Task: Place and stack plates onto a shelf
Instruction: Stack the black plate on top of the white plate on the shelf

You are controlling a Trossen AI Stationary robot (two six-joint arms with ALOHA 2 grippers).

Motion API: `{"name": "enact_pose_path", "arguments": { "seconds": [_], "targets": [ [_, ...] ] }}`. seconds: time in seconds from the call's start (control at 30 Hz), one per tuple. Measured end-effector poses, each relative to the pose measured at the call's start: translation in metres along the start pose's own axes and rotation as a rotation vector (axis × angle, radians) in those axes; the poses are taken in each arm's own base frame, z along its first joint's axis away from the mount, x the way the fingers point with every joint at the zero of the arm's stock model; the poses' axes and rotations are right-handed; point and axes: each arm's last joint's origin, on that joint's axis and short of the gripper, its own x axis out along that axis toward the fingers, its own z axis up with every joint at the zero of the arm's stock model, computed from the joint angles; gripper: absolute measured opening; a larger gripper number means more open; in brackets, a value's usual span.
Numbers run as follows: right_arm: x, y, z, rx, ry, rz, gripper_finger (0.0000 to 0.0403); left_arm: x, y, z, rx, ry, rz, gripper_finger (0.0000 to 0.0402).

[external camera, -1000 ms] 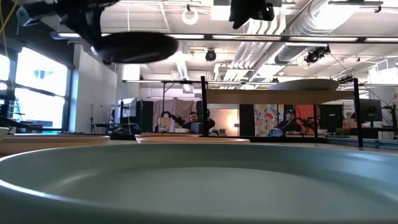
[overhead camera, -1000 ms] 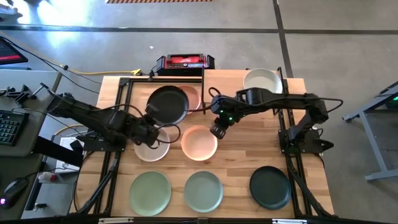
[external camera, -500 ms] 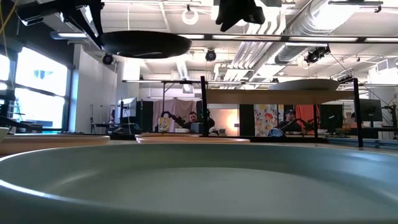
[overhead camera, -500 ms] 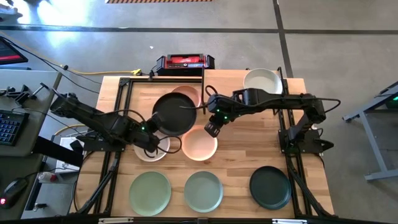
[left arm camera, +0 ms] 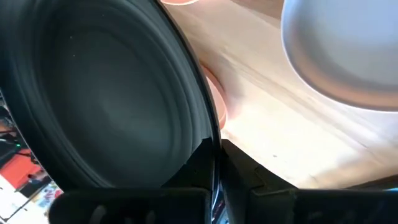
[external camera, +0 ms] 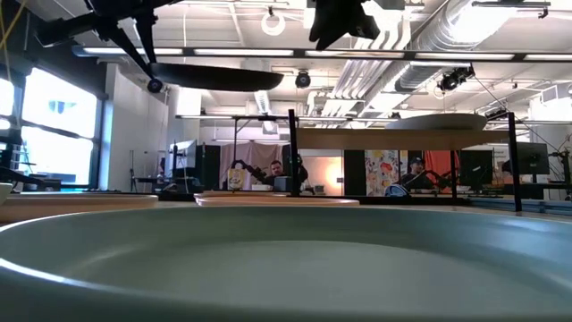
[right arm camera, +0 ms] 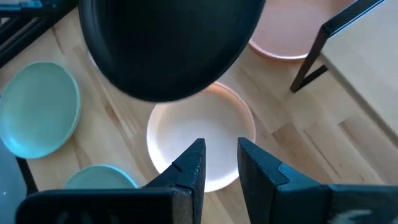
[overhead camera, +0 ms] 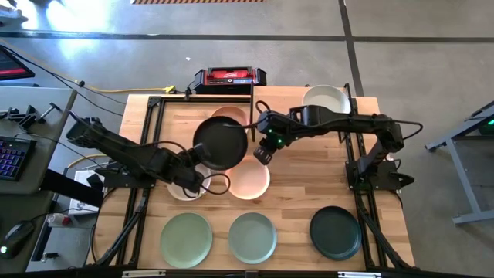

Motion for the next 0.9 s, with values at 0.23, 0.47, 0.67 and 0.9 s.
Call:
{"name": "enact_pose_path", "arguments": {
  "seconds": [0.23,0.47,0.67,0.9],
  "targets": [
    [0.004,-0.006,0.012,0.1,-0.147,-0.113,0.0072,0.002,0.002,0.002,0.014,0.031,0.037,0.0003],
    [0.01,-0.004,0.021,0.111,-0.216,-0.085,0.0072,0.001,0.005,0.001,0.035,0.089,0.099,0.0003],
    [0.009,-0.003,0.024,0.107,-0.241,-0.071,0.0072,0.001,0.006,0.001,0.023,0.104,0.117,0.0003],
    [0.011,-0.005,0.026,0.109,-0.245,-0.083,0.0072,0.001,0.009,0.001,0.002,0.135,0.17,0.0003]
  ]
}}
